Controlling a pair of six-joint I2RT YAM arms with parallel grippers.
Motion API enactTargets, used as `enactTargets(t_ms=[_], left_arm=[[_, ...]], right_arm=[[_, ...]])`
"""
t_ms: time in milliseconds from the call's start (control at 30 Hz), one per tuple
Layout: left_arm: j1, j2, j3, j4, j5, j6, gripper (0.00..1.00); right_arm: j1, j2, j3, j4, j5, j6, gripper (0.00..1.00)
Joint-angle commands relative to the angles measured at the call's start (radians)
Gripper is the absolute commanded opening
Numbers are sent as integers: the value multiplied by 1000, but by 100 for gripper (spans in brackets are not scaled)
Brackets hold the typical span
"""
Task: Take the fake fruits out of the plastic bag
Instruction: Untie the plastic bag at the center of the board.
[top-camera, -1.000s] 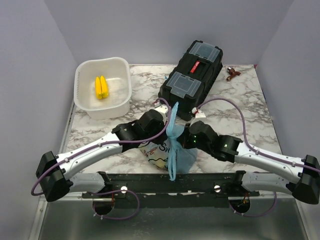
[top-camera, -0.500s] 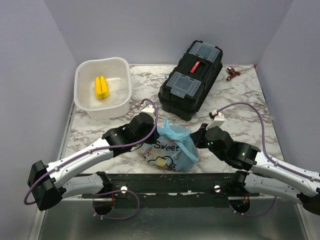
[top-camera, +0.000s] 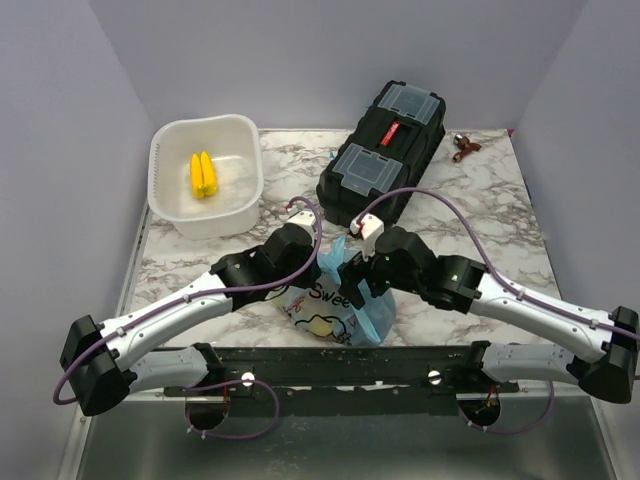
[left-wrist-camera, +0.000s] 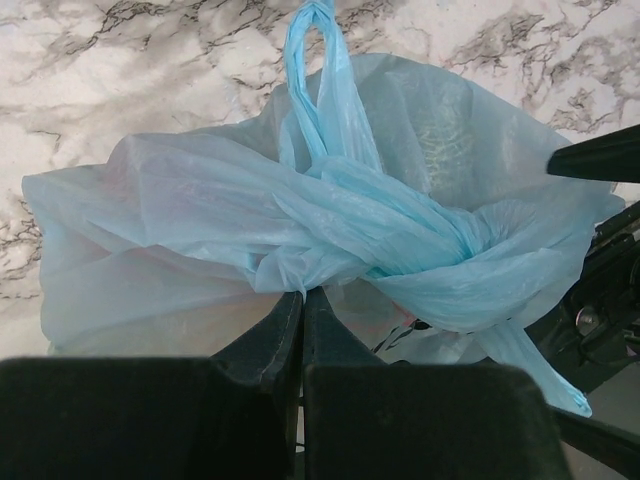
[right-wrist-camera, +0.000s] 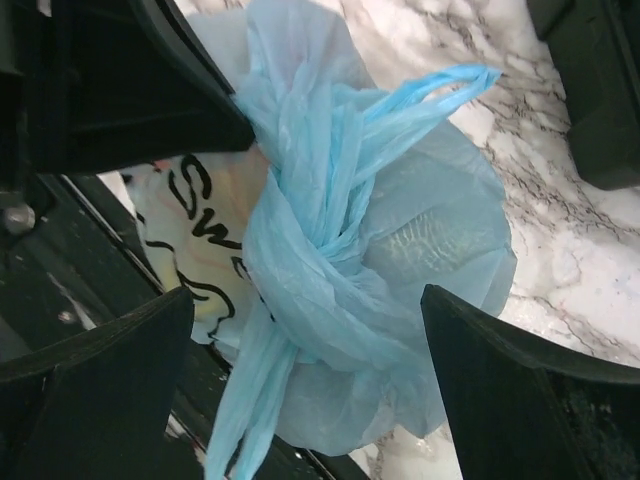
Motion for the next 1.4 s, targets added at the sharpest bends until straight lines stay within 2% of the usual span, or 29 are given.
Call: enactTargets(t_ms=[0, 100, 233, 433, 600, 700, 800, 867, 933, 967, 1167, 1267, 1367], left_arm=[[7, 4, 38, 2, 27, 14, 0], [7, -2, 35, 2, 29, 15, 0], [7, -5, 32, 3, 28, 15, 0], [7, -4, 23, 8, 31, 3, 0], [7, -10, 19, 1, 23, -4, 0], [7, -23, 8, 5, 11, -20, 0], [7, -40, -17, 24, 2, -45, 0], [7, -49, -33, 36, 3, -58, 0], [10, -54, -45, 44, 7, -66, 0], [11, -56, -48, 43, 4, -69, 0], [13, -82, -62, 9, -34, -81, 0], [16, -121, -79, 1, -51, -68, 0], [16, -154, -81, 26, -5, 6, 0]], right_arm=[[0, 49, 28, -53, 27, -119, 94], [-1, 74, 30, -48, 92, -129, 81], [1, 91, 22, 3, 154, -114, 56], [1, 96, 11, 82, 102, -80, 35], [1, 95, -17, 142, 79, -2, 3], [1, 35, -77, 203, 183, 167, 1], [1, -134, -241, 357, 278, 418, 1], [-1, -289, -416, 572, 288, 590, 1], [0, -417, -587, 835, 276, 664, 1], [0, -460, -635, 879, 293, 694, 1], [0, -520, -614, 656, 470, 789, 1], [0, -552, -628, 614, 492, 821, 1], [0, -554, -631, 613, 462, 771, 1]])
